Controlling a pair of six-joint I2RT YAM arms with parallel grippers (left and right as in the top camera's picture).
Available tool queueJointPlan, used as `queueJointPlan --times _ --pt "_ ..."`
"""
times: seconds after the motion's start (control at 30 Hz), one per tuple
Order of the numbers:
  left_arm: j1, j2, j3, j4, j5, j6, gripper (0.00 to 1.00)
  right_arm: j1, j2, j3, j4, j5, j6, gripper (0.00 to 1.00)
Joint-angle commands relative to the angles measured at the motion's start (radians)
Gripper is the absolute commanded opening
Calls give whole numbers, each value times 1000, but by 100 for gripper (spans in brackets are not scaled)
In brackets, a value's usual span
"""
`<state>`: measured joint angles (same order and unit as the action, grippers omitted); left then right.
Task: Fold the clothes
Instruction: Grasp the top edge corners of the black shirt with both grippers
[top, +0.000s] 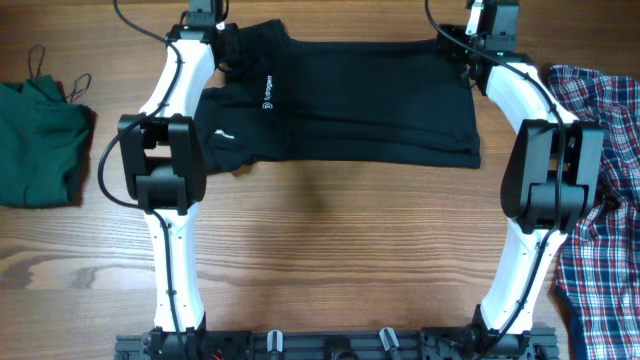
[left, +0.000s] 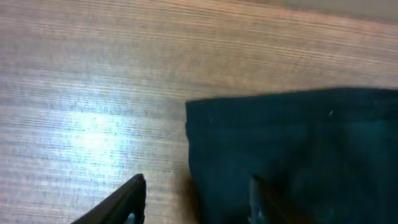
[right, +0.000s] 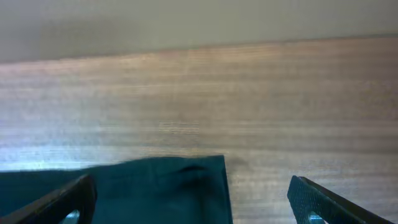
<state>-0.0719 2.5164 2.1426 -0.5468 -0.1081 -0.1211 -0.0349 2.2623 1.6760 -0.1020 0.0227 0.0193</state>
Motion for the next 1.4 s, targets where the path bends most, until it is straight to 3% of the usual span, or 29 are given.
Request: queueJointPlan --times 0.0,0.37,0.47,0.53,0.57,0.63,0.67,0.7,0.77,0.87,0.97,1.0,1.1,1.13,1.37 --pt "6 37 23 50 14 -18 54 -5 -6 0 34 -23 -20 99" --pt "6 98 23 172 93 -22 57 -5 167 0 124 -24 -15 100" --pt "6 125 23 181 93 -21 64 -5 190 0 132 -40 -17 99" --pt "6 130 23 181 93 -21 61 -5 190 0 132 -51 -16 100" --pt "6 130 23 186 93 -21 55 -5 190 0 130 -70 -17 98" --pt "6 130 23 189 93 -21 52 -5 190 0 128 -114 -20 72" --pt "6 130 23 188 93 -21 52 -5 190 0 128 -113 -19 45" --pt "6 130 23 189 93 -21 52 -5 190 0 129 -113 -19 32" --pt "6 130 23 189 93 -21 52 -5 190 0 129 -113 -20 31" --pt "6 130 23 189 93 -21 52 -5 189 0 129 -112 -24 8" --pt "6 130 23 184 93 -21 51 -5 154 0 92 -100 -71 4" --pt "6 129 23 176 93 -21 46 -5 132 0 61 -73 -72 4" --pt "6 98 23 150 93 -21 15 -5 53 0 -10 -56 -72 4" --pt "6 88 23 145 93 -21 10 -5 39 0 -15 -56 -72 4" --pt "6 55 23 138 93 -21 4 -5 30 0 24 -56 -99 4"
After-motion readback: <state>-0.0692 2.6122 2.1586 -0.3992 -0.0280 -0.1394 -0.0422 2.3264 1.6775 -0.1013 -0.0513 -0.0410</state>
